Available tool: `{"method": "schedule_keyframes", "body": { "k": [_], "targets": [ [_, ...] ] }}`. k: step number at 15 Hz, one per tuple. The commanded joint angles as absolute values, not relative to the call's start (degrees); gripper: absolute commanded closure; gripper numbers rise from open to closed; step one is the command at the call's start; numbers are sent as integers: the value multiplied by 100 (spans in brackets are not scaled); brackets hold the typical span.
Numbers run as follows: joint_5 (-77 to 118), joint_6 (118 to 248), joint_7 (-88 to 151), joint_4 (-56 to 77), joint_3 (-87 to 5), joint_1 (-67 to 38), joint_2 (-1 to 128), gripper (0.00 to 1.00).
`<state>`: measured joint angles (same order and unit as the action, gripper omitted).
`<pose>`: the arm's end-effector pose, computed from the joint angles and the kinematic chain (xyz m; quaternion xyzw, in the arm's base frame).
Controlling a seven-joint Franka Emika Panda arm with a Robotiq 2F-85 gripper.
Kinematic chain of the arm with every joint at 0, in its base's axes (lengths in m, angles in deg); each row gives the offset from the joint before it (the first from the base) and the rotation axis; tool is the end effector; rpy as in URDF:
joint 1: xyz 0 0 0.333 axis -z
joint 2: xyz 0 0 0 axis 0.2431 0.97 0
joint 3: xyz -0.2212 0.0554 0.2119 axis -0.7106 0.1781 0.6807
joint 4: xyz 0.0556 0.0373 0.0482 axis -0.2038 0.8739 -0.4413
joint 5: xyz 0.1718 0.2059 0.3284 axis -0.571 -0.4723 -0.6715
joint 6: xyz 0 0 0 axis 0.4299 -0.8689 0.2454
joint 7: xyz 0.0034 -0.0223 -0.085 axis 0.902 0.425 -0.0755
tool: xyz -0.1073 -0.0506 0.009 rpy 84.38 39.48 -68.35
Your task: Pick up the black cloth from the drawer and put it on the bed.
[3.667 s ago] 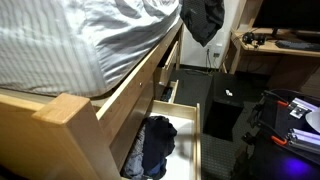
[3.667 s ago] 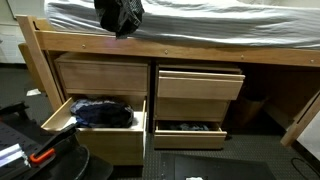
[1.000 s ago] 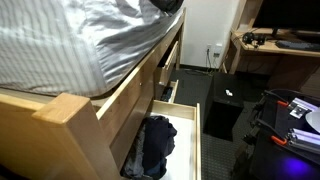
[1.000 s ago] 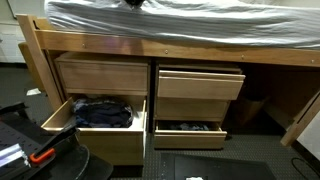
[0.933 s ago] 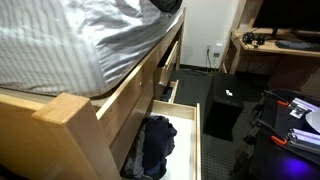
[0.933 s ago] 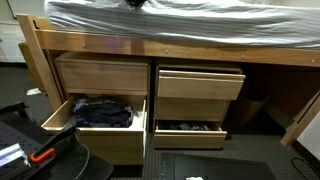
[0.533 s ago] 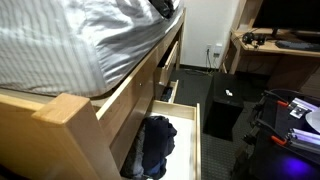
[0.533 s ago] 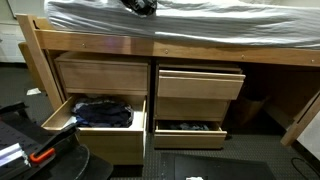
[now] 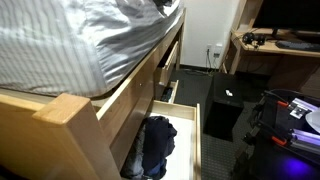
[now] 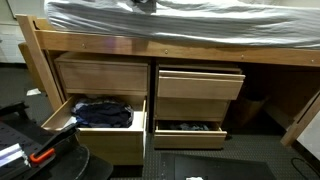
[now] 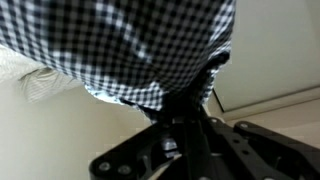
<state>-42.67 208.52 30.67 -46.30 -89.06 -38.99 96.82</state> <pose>0.7880 0.0582 0.7349 -0.7176 0.1446 -0.6582 0.1757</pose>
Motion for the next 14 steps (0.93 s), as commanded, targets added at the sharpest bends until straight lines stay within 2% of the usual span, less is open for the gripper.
{"method": "schedule_keyframes", "body": {
  "k": [1, 2, 5, 9, 11, 14],
  "targets": [
    [-2698, 21086, 2394, -5527, -7499, -3168, 9751, 100],
    [-3270, 21012, 2569, -5631, -8006, -3311, 9948, 100],
    [-3174, 21402, 2512, -5753, -7789, -3213, 10115, 100],
    [-2904, 22165, 2370, -5721, -8056, -3320, 10351, 100],
    [-2949, 21619, 2334, -5584, -7866, -3313, 10328, 100],
    [-2827, 20499, 1860, -5277, -8051, -3316, 10164, 100]
  ]
}}
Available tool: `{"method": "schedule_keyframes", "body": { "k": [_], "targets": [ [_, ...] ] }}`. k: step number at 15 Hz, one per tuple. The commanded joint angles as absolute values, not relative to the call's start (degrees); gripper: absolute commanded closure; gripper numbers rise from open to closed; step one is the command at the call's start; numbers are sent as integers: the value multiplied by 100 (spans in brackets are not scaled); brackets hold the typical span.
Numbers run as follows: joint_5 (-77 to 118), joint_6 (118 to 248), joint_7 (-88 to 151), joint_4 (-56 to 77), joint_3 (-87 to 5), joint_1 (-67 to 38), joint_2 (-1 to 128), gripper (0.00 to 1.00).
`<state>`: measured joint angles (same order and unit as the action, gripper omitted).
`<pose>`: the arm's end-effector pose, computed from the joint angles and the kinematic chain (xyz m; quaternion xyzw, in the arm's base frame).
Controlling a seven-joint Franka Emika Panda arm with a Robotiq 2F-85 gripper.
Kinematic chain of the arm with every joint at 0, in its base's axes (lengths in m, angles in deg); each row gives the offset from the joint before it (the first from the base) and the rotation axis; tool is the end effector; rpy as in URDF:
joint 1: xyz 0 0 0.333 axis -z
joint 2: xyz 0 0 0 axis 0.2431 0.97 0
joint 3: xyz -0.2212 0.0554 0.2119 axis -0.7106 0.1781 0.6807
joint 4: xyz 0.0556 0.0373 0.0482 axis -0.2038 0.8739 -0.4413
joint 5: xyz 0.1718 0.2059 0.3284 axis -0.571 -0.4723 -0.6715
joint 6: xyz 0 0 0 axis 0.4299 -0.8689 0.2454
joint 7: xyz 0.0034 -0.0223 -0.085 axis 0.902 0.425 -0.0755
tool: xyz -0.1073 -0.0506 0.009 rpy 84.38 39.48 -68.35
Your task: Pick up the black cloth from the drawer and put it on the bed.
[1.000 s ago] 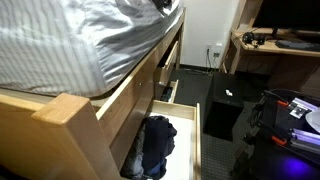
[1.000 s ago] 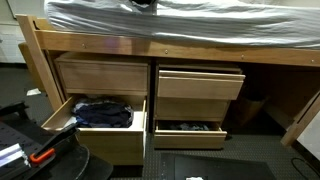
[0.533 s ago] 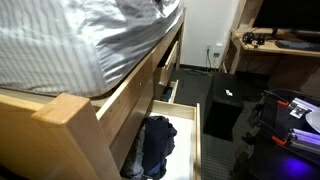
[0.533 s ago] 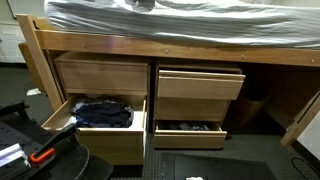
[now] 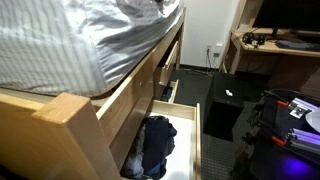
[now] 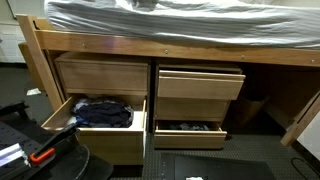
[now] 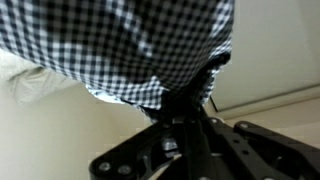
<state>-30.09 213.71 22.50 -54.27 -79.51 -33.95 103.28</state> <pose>0.8099 0.0917 0.6878 -0.7094 0.1355 -0.6684 0.1780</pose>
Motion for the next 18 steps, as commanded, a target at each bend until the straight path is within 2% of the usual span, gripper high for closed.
{"method": "schedule_keyframes", "body": {
  "k": [1, 2, 3, 6, 8, 9, 10, 16, 18],
  "targets": [
    [-2763, 20118, 1717, -5248, -8123, -3297, 10118, 100],
    [-2583, 19780, 1413, -5179, -8366, -3333, 10067, 73],
    [-2841, 20352, 1783, -5371, -8144, -3309, 10294, 96],
    [-2716, 19958, 1484, -5371, -8355, -3254, 10225, 76],
    [-2713, 19908, 1482, -5371, -8360, -3258, 10202, 73],
    [-2712, 19905, 1482, -5370, -8360, -3260, 10202, 48],
    [-2585, 19654, 1458, -5309, -8484, -3343, 10076, 47],
    [-2570, 18815, 1459, -5328, -8623, -3660, 9489, 6],
    [-2250, 18466, 1413, -5229, -8998, -3859, 9400, 0]
  ]
}}
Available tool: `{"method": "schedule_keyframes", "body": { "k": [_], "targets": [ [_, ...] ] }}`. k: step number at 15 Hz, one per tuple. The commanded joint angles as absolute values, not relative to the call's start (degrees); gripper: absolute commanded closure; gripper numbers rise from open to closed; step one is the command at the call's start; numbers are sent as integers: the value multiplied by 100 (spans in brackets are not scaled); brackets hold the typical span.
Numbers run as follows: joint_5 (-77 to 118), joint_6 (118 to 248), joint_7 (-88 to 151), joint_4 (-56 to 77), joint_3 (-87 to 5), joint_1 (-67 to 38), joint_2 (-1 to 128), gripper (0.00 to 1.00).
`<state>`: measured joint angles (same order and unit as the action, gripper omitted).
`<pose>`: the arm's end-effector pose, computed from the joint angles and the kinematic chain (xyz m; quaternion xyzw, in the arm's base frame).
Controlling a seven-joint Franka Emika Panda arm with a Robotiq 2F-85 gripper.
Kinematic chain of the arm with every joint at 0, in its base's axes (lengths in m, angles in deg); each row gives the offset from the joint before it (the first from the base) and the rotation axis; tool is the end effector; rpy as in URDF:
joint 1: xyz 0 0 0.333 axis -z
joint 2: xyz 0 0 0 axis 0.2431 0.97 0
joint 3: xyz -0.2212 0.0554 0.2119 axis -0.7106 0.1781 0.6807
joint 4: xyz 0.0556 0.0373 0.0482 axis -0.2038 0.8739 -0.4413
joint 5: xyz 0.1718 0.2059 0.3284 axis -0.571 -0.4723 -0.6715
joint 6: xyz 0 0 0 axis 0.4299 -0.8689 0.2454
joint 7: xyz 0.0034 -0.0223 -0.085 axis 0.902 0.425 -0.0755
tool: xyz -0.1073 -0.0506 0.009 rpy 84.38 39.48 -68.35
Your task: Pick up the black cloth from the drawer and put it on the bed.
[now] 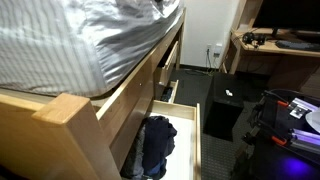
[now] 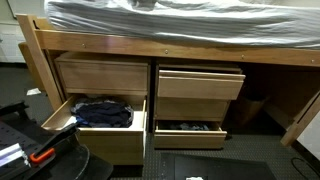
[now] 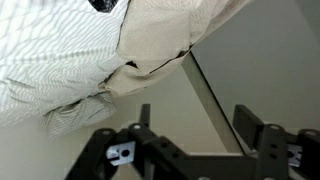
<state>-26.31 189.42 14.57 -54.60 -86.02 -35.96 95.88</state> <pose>0.7795 0.0928 0.7530 -0.7913 0.1656 -0.5663 0.1601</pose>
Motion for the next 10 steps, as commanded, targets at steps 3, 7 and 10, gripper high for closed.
{"method": "schedule_keyframes", "body": {
  "k": [3, 7, 10],
  "targets": [
    [-1864, 17982, 1206, -5228, -9435, -4066, 9410, 0],
    [-2024, 17371, 535, -5075, -9432, -4306, 9404, 0],
    [-1854, 17102, -5, -4971, -9628, -4559, 9492, 0]
  ]
}}
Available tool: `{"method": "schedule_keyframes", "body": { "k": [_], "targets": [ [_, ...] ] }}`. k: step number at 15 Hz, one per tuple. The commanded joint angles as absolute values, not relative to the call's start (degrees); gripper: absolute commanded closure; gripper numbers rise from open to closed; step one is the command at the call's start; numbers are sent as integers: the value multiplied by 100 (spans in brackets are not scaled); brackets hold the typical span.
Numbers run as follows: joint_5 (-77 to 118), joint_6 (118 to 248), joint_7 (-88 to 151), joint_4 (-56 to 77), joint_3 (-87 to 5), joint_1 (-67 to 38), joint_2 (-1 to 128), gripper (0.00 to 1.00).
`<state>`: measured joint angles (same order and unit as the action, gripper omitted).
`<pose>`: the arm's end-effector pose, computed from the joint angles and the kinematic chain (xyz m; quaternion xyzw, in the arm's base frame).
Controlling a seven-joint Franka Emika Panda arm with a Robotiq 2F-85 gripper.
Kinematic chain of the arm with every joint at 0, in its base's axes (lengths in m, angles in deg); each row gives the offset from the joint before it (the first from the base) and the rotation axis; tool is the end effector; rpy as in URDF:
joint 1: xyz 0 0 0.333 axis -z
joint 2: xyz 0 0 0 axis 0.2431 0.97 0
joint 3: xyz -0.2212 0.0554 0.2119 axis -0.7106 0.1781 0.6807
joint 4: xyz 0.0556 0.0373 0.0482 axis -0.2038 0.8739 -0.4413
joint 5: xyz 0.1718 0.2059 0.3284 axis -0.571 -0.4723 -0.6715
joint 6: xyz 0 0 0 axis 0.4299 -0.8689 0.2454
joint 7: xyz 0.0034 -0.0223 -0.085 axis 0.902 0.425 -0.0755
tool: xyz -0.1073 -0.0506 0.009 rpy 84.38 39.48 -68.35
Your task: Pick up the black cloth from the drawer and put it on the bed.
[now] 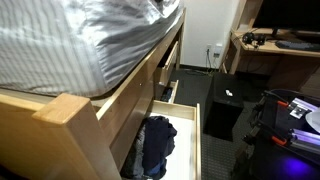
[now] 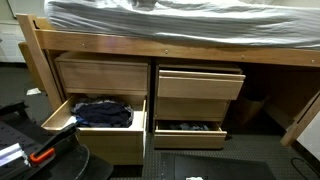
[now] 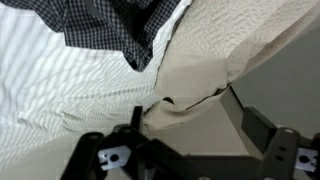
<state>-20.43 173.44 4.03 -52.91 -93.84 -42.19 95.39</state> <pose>0.7711 0.1308 0.7311 -0.8469 0.2243 -0.4716 0.1001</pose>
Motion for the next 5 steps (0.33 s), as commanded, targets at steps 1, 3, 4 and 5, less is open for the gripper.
{"method": "schedule_keyframes", "body": {
  "k": [1, 3, 4, 5],
  "targets": [
    [-1842, 17167, -157, -4930, -9678, -4651, 9533, 0],
    [-1939, 17233, -22, -5147, -9548, -4478, 9589, 0],
    [-1924, 17232, -82, -5115, -9577, -4537, 9594, 0],
    [-1922, 17232, -104, -5096, -9595, -4569, 9595, 0]
  ]
}}
